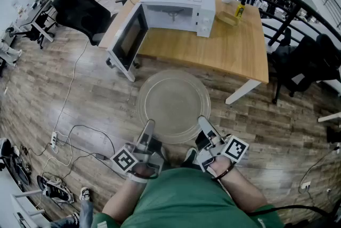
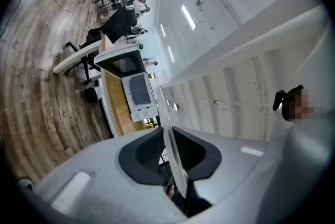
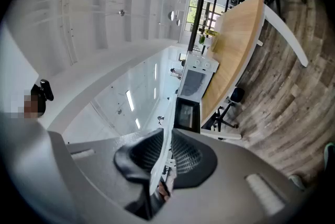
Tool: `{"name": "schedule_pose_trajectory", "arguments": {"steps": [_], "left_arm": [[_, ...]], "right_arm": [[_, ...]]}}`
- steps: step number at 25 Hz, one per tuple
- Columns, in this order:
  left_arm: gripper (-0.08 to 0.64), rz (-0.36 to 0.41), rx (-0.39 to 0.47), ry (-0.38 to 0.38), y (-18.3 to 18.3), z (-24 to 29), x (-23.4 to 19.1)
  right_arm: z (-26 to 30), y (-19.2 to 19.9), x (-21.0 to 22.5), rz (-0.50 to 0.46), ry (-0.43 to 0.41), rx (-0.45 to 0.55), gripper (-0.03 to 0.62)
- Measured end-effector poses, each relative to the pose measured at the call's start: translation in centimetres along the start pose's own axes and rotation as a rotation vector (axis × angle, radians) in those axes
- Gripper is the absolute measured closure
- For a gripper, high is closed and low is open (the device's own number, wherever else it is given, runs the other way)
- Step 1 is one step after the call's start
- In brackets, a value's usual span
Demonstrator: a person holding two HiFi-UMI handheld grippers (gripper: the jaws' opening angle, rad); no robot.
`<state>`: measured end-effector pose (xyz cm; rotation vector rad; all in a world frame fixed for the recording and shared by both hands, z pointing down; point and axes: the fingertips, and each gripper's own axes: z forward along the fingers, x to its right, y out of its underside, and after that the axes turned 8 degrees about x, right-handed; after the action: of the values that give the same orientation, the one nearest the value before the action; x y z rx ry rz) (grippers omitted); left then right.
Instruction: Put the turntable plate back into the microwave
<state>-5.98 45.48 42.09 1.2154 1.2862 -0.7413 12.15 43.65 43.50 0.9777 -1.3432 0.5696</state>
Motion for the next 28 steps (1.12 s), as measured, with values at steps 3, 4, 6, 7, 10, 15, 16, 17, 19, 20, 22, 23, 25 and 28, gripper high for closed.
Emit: {"name": "schedule_pose_trajectory", "arguments": {"steps": [3,4,6,7,10,15,16,17,19,20,22,23,25,28], "left_arm": [[0.502,0.0,-0.007,-0.002,-0.9,-0.3,-0.1],[0.502,-0.004,-0.009,-0.003,-1.3,-0.4,-0.1],[0.502,-0.011,-0.016,-0.001,-1.9,-0.5,-0.2],[0.502,-0.011,-0.02,0.002,-2.2,-0.5,-0.2],[0.502,-0.015,-0.029,0.01,-3.1,-0.2,-0.3],[0.502,-0.029,-0.049,0.026,-4.4,0.4,-0.4],[0.5,-0.031,-0.054,0.026,-4.7,0.4,-0.5],[0.5,-0.033,-0.058,0.027,-5.1,0.4,-0.6],[0.5,-0.033,-0.067,0.033,-6.1,0.5,-0.7],[0.5,-0.032,-0.071,0.039,-6.6,0.6,-0.8],[0.5,-0.032,-0.081,0.052,-7.8,0.9,-0.9],[0.501,-0.033,-0.086,0.058,-8.3,1.0,-0.9],[0.501,-0.033,-0.097,0.074,-9.4,1.0,-1.0],[0.502,-0.03,-0.116,0.098,-10.8,1.0,-1.2]], "right_arm": [[0.5,0.6,-0.7,-0.003,-0.004,0.008,0.541],[0.7,0.9,-0.9,-0.004,-0.005,0.011,0.541],[1.0,1.4,-1.2,-0.011,-0.003,0.017,0.541],[1.1,1.6,-1.3,-0.016,-0.001,0.02,0.541],[1.7,2.1,-1.4,-0.022,0.005,0.033,0.541],[2.9,2.5,-2.0,-0.019,0.002,0.056,0.541],[3.2,2.8,-2.1,-0.018,0.001,0.062,0.54],[3.4,3.0,-2.1,-0.018,0.001,0.066,0.54],[4.0,3.6,-2.3,-0.016,0.002,0.075,0.54],[4.4,3.9,-2.4,-0.017,0.001,0.081,0.54],[5.3,4.4,-2.8,-0.022,-0.005,0.091,0.54],[5.7,4.7,-3.0,-0.023,-0.006,0.096,0.54],[6.3,5.4,-3.2,-0.025,-0.004,0.106,0.541],[7.1,6.5,-3.5,-0.036,-0.006,0.121,0.541]]}}
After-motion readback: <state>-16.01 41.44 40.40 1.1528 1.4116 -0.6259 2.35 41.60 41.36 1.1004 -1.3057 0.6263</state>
